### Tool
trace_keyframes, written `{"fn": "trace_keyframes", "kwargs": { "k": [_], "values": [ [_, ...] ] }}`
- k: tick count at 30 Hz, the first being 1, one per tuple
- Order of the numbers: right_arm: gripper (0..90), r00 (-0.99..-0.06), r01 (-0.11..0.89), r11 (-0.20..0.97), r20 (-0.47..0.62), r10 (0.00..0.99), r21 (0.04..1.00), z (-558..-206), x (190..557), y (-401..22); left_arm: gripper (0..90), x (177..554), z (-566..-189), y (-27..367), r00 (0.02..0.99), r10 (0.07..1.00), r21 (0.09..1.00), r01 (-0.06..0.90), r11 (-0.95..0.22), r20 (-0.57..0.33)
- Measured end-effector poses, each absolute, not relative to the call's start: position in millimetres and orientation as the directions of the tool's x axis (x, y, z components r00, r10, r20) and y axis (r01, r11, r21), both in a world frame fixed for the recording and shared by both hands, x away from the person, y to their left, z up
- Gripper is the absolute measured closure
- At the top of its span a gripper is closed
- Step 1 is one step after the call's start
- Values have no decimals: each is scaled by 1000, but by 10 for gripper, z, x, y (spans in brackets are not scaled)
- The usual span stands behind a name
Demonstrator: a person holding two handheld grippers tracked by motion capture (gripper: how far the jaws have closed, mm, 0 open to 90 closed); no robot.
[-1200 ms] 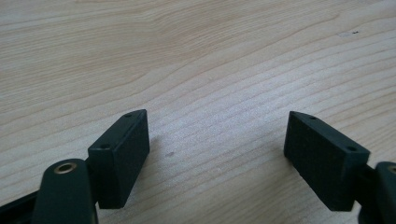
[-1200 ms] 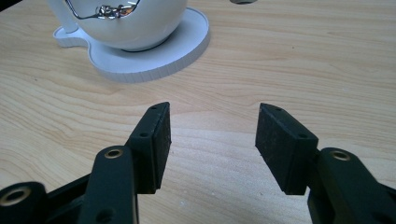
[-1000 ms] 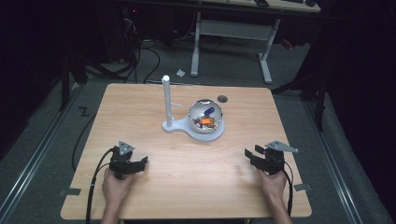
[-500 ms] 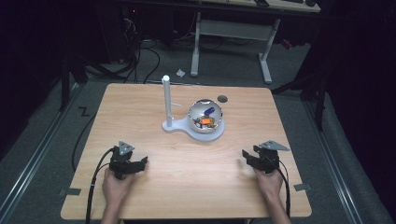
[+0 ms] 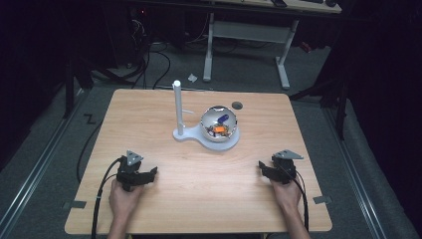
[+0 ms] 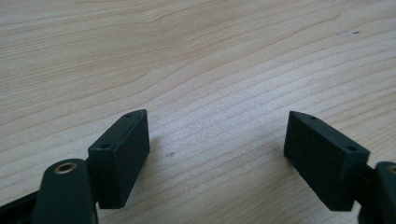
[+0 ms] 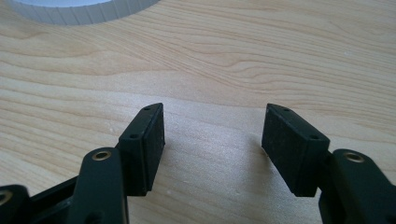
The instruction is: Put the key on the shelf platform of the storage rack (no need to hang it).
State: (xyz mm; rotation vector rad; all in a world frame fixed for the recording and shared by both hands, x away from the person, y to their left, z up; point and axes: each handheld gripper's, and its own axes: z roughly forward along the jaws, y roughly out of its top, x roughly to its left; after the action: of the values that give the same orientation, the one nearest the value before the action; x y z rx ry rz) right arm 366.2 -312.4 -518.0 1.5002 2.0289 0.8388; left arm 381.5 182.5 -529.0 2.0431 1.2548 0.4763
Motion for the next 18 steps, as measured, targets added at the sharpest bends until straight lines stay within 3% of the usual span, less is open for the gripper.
{"fn": "trace_keyframes", "kwargs": {
  "k": [18],
  "values": [
    [369,-272,689,204,-13,962,696,-5192,3688,-3135,229,3814,-5289,1826,467,883,713,633,-301,-42]
  ]
}}
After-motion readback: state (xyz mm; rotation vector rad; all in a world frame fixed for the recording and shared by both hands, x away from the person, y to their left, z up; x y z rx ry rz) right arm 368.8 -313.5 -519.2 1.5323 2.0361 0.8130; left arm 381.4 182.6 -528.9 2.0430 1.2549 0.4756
